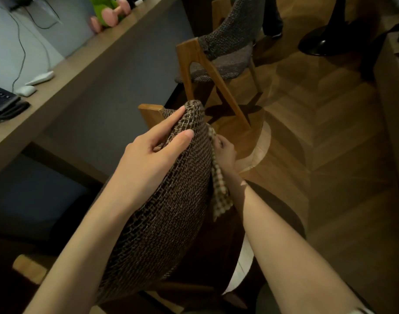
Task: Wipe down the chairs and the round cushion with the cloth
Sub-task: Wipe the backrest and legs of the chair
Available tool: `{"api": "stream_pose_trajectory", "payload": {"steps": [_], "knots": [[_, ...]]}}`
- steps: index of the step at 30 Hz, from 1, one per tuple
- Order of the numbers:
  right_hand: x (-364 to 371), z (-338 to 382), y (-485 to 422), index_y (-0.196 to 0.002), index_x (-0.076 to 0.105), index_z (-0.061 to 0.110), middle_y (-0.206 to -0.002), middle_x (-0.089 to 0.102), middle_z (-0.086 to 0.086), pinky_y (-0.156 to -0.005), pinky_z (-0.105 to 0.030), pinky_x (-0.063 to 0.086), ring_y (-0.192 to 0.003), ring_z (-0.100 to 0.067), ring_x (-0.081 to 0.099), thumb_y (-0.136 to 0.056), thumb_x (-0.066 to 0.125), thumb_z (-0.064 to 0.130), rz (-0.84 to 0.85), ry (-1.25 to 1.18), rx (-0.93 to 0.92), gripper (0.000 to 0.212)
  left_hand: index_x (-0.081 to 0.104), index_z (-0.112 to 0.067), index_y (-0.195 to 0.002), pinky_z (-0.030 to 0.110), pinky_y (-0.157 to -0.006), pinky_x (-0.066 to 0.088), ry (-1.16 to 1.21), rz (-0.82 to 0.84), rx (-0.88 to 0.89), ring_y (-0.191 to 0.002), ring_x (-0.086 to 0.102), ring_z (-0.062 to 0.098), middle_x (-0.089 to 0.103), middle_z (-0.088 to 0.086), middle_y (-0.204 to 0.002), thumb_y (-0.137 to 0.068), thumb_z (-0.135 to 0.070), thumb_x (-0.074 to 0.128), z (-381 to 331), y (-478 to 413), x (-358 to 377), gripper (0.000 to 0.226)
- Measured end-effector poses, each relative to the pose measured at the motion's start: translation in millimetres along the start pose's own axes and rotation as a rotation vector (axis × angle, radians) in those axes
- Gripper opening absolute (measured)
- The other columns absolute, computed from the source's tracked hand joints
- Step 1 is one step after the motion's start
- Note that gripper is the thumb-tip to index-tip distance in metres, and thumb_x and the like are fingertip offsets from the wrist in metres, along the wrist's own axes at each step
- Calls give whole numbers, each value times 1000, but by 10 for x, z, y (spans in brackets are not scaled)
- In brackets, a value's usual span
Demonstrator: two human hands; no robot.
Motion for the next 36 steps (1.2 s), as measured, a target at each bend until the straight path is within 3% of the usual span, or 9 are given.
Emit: {"api": "stream_pose_trajectory", "payload": {"steps": [4,9,13,17,20,22,26,32,36], "knots": [[-2,15,-15,-114,68,15,-109,68,-2,-69,-20,35,-95,-13,57,-100,44,33,20,108,66,33,43,-59,-130,13,-98,30,9,10,-3,-127,41,-6,49,-28,-136,-89,-50,52,-5,11,4,43],[58,501,293,-94,67,38,-95,69,16,-82,-16,47,-92,3,62,-94,46,51,59,-291,-122,25,45,-58,-129,4,-90,29,12,-1,-2,-123,44,-10,52,-28,-133,-89,-50,54,10,8,4,42],[-69,505,486,-103,67,35,-93,65,23,-77,-8,43,-86,13,58,-96,48,39,-129,-148,-307,21,44,-59,-130,9,-94,29,-3,-12,10,-125,43,-8,51,-27,-134,-89,-52,53,5,8,-12,42],[-76,-239,398,-110,71,12,-101,72,0,-68,-14,45,-77,2,58,-98,49,23,-182,-70,-64,27,43,-59,-130,4,-90,27,-3,2,11,-124,43,-7,50,-28,-135,-90,-53,51,13,12,-2,42],[2,-686,426,-101,70,14,-102,69,-3,-69,-19,42,-80,-6,57,-100,43,26,-111,-15,181,29,43,-59,-130,5,-91,29,-7,-1,11,-124,43,-6,50,-26,-135,-90,-54,50,15,1,-7,42],[-17,-647,513,-95,68,23,-95,68,0,-64,-17,42,-76,-4,58,-101,42,31,-145,-59,199,28,43,-58,-131,14,-100,31,-2,1,18,-126,43,-4,50,-24,-136,-90,-54,51,18,8,-9,42],[-159,170,815,-81,66,30,-77,69,7,-62,-18,46,-73,-12,63,-101,45,29,-273,-238,-145,29,43,-57,-132,14,-98,29,1,8,31,-126,41,-5,49,-24,-137,-90,-55,50,7,10,-1,42],[-225,1011,1421,-86,60,42,-66,61,18,-59,-18,46,-64,4,56,-99,47,28,-320,-281,-470,23,43,-53,-135,6,-88,26,105,50,34,-125,40,-6,46,-25,-138,-95,-53,42,46,55,-11,40],[-109,775,1625,-98,68,22,-84,69,0,-68,-31,52,-78,-10,64,-99,48,28,-391,-284,-486,21,37,-57,-135,8,-92,23,109,99,63,-128,33,-7,37,-30,-143,-96,-55,36,110,162,-32,40]]}}
Point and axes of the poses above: each hand's wrist, its own y-axis away from the middle knuckle, its own x-axis out of the palm, z = x × y, the point moved 8 cm from there along -y, towards the middle knuckle
